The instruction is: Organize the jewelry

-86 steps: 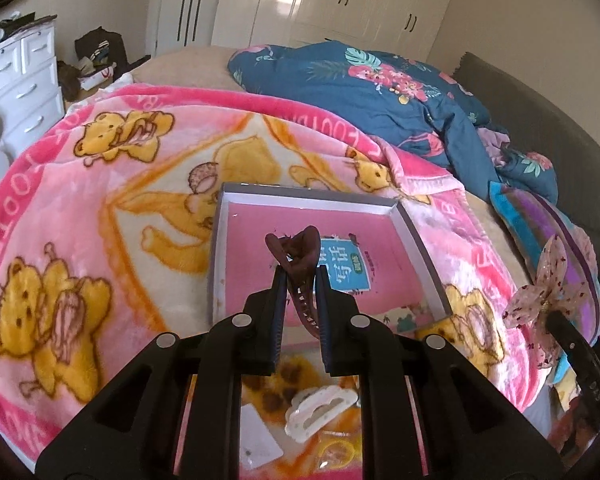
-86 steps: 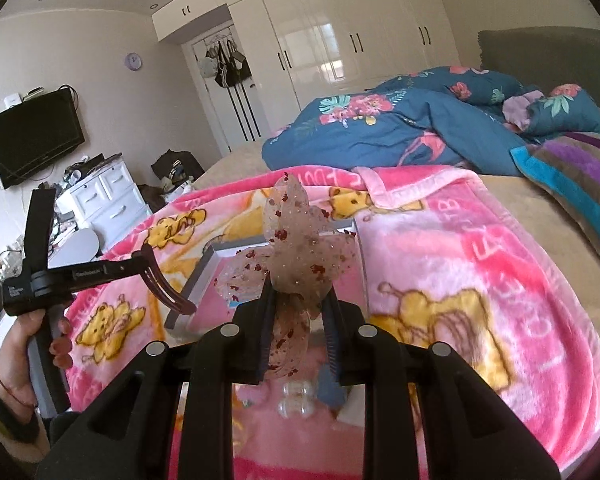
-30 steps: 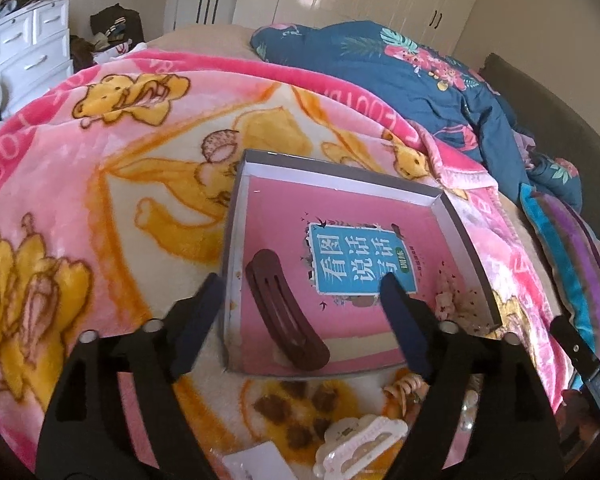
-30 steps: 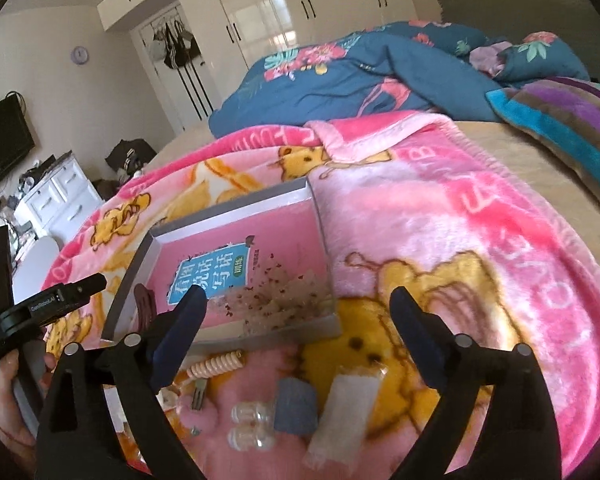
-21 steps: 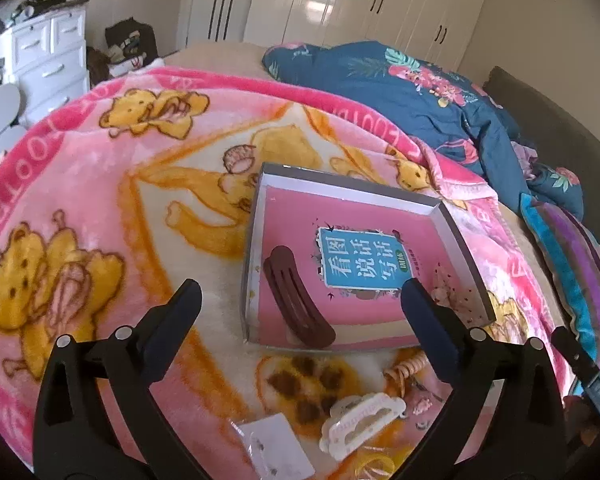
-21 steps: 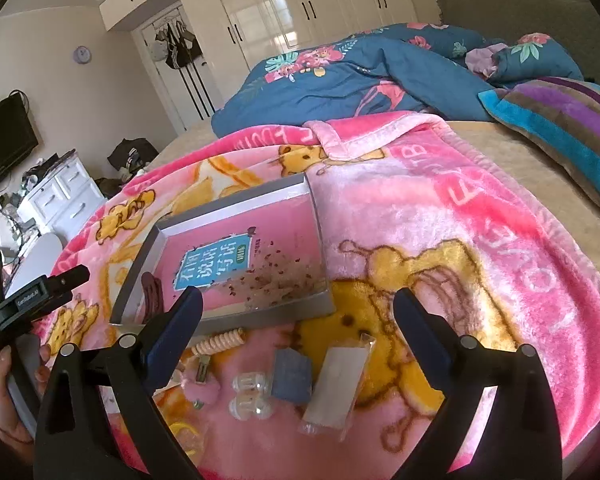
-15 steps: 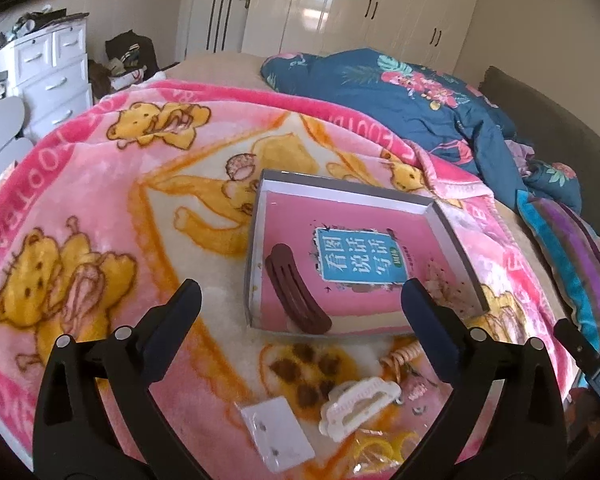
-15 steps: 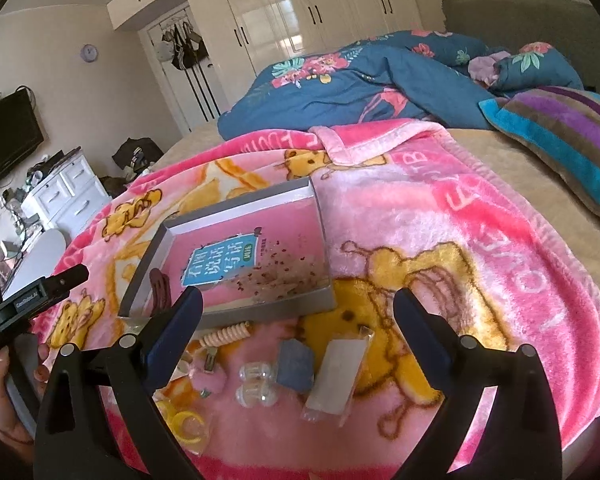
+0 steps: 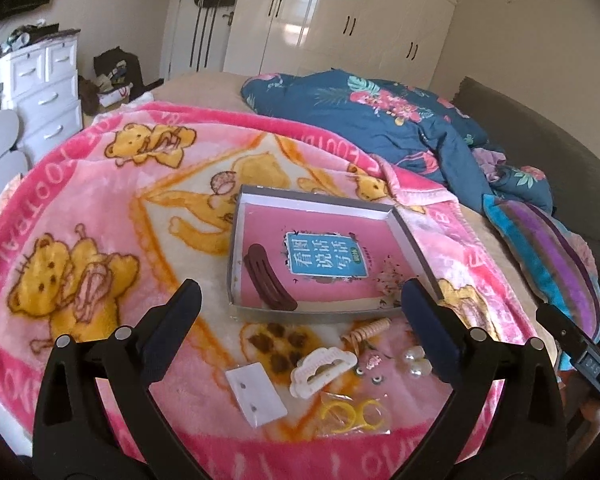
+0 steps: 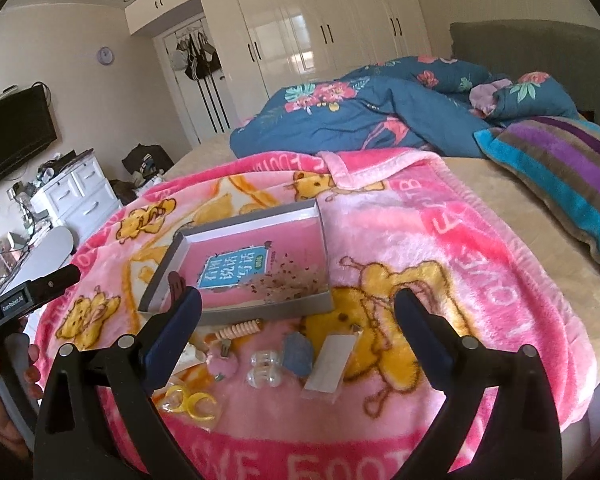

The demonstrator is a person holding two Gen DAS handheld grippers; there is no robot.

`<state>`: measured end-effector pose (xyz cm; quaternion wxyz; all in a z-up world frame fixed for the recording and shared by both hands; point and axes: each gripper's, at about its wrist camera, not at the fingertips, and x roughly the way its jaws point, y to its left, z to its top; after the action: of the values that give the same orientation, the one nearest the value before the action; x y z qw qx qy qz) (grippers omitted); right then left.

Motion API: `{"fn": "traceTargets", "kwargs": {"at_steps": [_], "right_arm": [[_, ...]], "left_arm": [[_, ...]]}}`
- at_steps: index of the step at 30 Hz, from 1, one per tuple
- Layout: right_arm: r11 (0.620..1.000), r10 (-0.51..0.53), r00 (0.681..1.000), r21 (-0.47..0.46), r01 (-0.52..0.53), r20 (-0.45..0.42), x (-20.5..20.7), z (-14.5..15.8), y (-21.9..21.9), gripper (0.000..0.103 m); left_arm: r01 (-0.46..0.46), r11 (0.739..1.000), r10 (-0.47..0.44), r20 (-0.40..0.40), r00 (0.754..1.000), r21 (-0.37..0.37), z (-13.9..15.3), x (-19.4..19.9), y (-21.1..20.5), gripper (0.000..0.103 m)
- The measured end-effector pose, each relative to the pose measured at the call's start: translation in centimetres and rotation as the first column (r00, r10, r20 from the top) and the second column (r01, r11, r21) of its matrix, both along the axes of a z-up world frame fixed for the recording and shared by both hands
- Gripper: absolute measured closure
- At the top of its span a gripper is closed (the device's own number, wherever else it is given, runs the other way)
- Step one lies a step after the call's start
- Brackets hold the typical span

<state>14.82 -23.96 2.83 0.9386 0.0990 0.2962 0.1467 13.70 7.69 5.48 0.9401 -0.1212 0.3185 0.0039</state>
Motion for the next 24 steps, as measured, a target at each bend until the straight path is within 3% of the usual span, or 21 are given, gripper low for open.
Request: {"fn": "traceTargets", "kwargs": {"at_steps": [14, 24], "right_arm": [[0.999, 0.04, 0.997, 0.004, -0.04, 0.07, -3.8, 3.2, -0.8, 0.006], [0.998, 0.069, 0.994, 0.001, -0.069, 0.089, -5.6, 3.8, -1.2, 0.006]], "left_arm": [[0.031, 0.999, -0.032, 0.017, 0.999, 0.032, 2.2, -3.2, -1.6, 0.009], [0.056, 0.996, -0.058, 0.021, 0.998, 0.069, 2.6, -5.2, -2.8, 0.009]]}}
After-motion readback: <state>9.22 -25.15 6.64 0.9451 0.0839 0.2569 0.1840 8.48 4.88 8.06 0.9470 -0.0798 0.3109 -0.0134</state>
